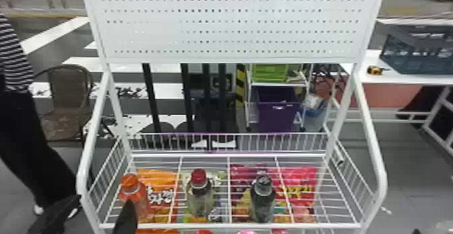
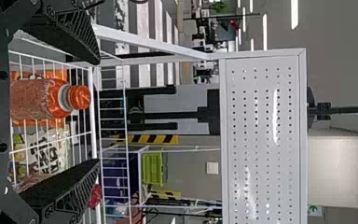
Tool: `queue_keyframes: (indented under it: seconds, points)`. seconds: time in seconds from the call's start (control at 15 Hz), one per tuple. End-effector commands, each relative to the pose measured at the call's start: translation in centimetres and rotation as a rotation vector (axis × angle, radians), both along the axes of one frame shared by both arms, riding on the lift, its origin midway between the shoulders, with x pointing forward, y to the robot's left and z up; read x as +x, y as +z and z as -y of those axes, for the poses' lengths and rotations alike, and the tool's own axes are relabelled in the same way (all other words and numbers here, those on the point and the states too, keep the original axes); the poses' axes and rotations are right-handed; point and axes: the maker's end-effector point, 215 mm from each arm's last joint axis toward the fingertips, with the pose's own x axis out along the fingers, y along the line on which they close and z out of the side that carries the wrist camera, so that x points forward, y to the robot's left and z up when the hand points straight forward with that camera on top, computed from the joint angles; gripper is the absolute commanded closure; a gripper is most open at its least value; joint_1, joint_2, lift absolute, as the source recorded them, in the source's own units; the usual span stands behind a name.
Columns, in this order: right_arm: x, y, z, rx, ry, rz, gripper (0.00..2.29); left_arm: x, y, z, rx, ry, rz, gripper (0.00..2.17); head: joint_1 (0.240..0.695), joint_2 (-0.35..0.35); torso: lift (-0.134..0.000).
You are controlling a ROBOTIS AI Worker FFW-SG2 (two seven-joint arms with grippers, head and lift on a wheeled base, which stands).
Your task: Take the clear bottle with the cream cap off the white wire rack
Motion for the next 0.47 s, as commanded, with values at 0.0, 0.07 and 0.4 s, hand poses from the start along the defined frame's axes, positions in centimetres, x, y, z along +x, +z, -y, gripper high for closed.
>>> queue_keyframes:
  seconds: [0.0,0.07,0.4]
  points:
    - [0.02,0.07,-0.07,0.000,0.001,0.000,1.77,-0.20,0.16,0.11,-0.002,-0.002,0.001,0.14,0.499,0.000,0.000]
    - [0.03,0.35,-0.14,-0.002,0.002,0.005,1.77,-0.20,0.08,0.10,-0.002,-0.002,0.000,0.14,0.499,0.000,0.000]
    - [-0.14,0.56,-0.46,0.003,0.018,0.003,1.77,-0.25,0.33,0.28,-0.006,-0.004,0.004,0.14,0.499,0.000,0.000]
